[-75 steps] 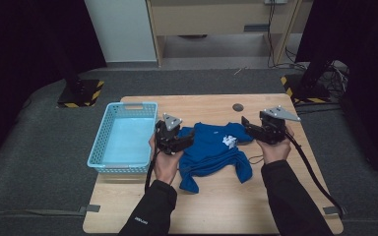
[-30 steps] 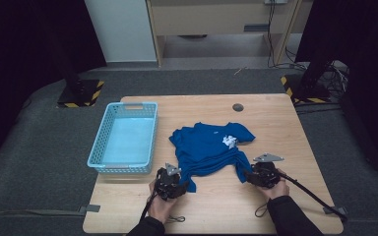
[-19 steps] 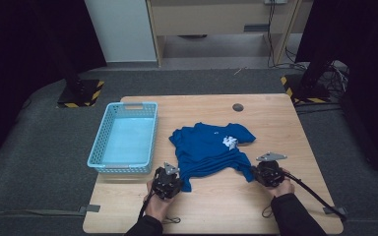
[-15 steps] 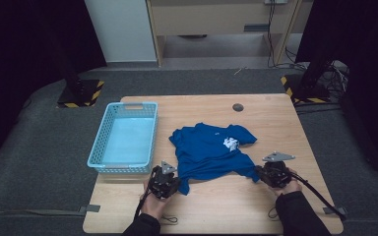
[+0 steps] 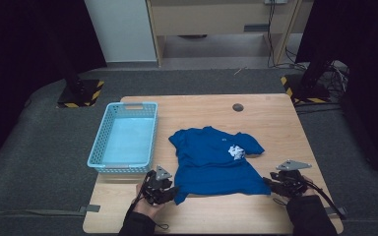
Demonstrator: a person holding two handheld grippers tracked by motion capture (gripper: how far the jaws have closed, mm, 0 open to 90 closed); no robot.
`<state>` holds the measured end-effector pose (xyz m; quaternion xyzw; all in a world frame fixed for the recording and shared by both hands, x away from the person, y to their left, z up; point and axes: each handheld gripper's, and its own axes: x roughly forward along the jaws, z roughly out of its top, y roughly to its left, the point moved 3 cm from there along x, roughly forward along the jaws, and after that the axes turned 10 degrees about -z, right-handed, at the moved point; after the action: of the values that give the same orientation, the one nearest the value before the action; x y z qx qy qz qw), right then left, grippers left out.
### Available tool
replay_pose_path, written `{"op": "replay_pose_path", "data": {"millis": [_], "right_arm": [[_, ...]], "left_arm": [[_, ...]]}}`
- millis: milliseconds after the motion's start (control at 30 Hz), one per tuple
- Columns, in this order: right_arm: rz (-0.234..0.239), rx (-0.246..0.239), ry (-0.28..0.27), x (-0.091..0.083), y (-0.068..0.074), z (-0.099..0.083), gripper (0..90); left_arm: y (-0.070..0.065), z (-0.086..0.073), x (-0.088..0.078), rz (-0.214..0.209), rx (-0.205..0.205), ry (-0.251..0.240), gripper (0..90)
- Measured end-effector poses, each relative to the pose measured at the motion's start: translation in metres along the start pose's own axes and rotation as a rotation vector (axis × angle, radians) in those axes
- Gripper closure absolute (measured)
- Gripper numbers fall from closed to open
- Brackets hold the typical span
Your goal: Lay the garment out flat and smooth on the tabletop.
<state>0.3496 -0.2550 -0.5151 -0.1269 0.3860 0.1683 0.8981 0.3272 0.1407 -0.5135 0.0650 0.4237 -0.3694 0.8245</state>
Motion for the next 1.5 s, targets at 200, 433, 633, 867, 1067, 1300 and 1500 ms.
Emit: {"op": "replay_pose_path", "data": {"millis": [200,433,633,867,1067,1300,1500], "right_arm": [[-0.027,0.002,-0.055,0.003,0.004,0.000,30.3],[-0.033,-0.024,-0.007,0.015,0.013,-0.005,21.5],[-0.068,-0.044,0.040,0.025,0.012,-0.009,19.6],[-0.086,-0.078,0.048,0.025,0.012,-0.013,16.0],[-0.032,-0.077,0.063,0.017,0.008,-0.024,11.9],[-0.014,-0.134,0.074,0.003,0.016,-0.037,10.2],[-0.013,-0.141,0.093,-0.007,0.020,-0.044,7.9]], "left_arm": [[-0.005,-0.008,0.007,0.067,-0.010,-0.011,26.7],[-0.004,-0.013,0.016,0.130,-0.005,0.031,16.0],[0.000,-0.017,0.021,0.161,0.009,0.072,11.1],[-0.001,-0.025,0.016,0.121,0.027,0.099,6.9],[-0.006,-0.036,0.007,0.057,0.065,0.142,5.1],[-0.017,-0.047,0.000,0.013,0.077,0.179,4.7],[-0.022,-0.052,-0.006,0.009,0.090,0.193,5.0]]}}
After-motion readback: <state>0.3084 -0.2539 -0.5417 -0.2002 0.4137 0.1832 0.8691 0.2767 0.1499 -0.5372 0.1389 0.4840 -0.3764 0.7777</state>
